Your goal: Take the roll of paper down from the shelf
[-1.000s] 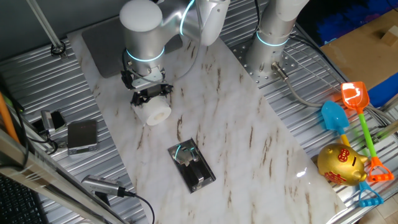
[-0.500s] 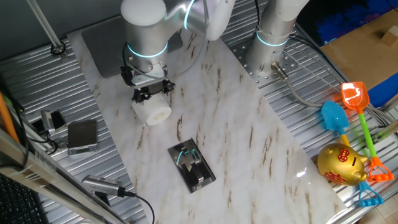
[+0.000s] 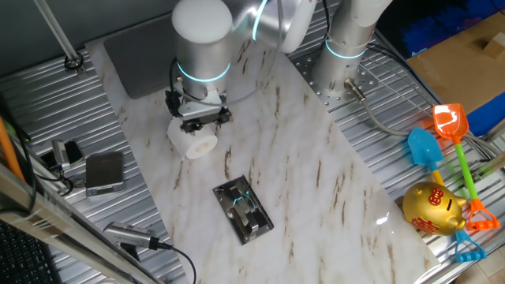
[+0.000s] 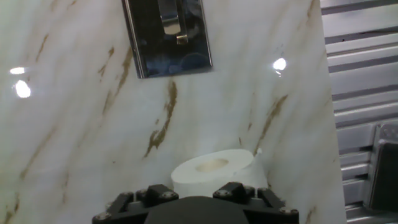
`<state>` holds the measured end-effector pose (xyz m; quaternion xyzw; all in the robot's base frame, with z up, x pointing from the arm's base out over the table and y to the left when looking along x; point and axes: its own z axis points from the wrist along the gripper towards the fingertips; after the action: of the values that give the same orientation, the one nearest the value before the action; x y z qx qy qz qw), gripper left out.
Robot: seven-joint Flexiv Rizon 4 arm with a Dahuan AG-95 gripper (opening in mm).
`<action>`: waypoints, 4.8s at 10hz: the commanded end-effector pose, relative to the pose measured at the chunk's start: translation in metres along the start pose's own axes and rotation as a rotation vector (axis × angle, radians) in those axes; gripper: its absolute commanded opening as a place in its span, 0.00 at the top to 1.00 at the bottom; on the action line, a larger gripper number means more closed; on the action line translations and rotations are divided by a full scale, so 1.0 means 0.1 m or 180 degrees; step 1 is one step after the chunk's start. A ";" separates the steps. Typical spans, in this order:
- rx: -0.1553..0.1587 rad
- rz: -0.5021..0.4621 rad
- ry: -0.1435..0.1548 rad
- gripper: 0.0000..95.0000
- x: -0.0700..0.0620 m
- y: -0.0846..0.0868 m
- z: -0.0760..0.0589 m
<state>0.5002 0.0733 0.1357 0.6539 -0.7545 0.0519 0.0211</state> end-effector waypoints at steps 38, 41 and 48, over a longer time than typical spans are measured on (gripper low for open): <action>-0.0456 -0.0287 0.0056 1.00 1.38 -0.73 0.19; -0.0436 0.0055 0.0080 1.00 1.38 -0.73 0.19; -0.0419 0.0001 -0.0067 1.00 1.70 -0.98 0.40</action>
<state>0.5755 -0.1094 0.1189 0.6488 -0.7585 -0.0058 0.0603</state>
